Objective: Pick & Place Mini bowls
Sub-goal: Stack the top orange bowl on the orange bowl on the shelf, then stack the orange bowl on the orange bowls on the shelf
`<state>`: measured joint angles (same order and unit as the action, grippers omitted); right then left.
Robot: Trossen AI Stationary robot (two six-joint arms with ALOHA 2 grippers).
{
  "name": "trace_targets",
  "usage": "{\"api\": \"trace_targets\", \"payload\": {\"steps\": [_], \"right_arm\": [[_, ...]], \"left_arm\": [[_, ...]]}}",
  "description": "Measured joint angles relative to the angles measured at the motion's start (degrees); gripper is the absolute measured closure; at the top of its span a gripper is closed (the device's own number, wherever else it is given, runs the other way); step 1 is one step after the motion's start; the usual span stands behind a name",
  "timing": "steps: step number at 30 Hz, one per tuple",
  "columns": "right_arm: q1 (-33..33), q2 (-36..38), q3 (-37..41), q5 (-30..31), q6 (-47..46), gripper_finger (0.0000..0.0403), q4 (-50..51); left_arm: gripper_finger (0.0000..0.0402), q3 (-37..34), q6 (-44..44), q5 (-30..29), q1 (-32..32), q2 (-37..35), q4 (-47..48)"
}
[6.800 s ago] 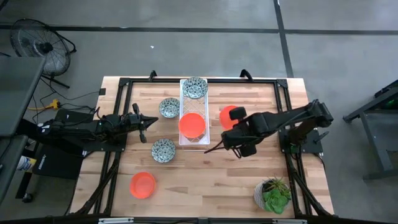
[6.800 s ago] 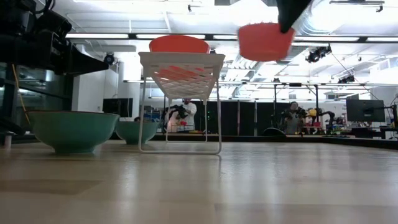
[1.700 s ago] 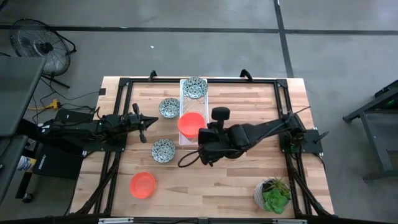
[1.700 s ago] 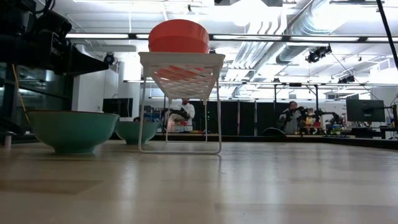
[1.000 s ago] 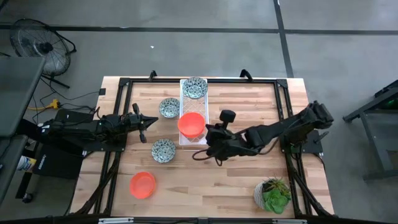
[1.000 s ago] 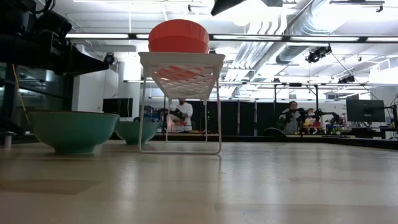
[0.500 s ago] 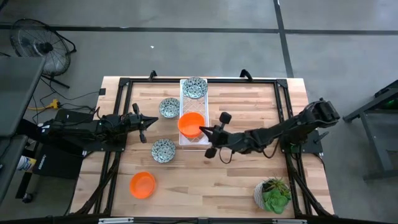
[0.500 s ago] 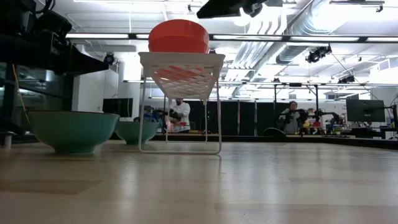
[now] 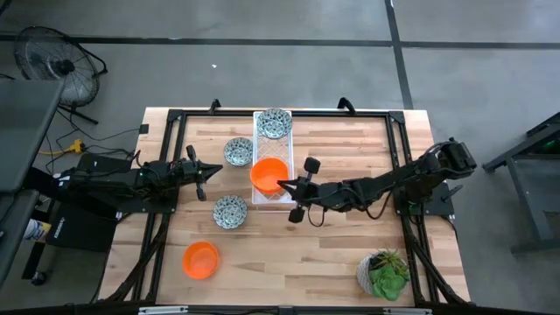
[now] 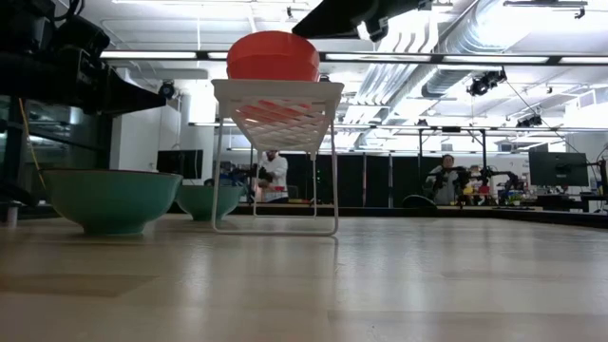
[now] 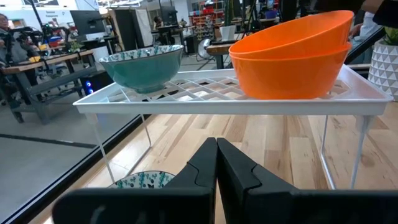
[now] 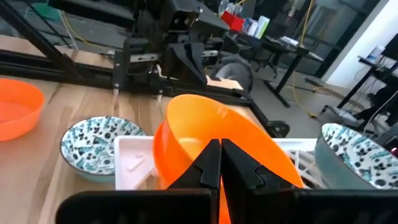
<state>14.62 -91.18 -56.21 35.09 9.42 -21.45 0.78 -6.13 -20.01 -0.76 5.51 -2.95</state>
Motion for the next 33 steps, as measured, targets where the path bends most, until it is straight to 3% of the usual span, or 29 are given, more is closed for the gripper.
{"api": "trace_targets", "payload": {"steps": [16, 25, 30, 33], "right_arm": [[-0.84, -0.02, -0.06, -1.54, -2.72, 0.0403, 4.53], [-0.26, -0.04, -1.25, 0.62, 0.14, 0.0403, 4.88], [1.95, -0.04, -7.81, 1.18, 2.96, 0.0403, 16.04], [2.92, -0.04, -12.01, -2.39, 3.61, 0.0403, 26.10]], "left_arm": [[0.0401, 0.00, 0.00, 0.00, 0.01, 0.00, 0.00], [0.0401, 0.00, 0.00, 0.00, -0.01, 0.00, 0.01], [0.0401, 0.00, 0.00, 0.00, 0.00, 0.00, -0.01], [0.0401, 0.00, 0.00, 0.00, -0.01, -0.01, -0.01]]}}
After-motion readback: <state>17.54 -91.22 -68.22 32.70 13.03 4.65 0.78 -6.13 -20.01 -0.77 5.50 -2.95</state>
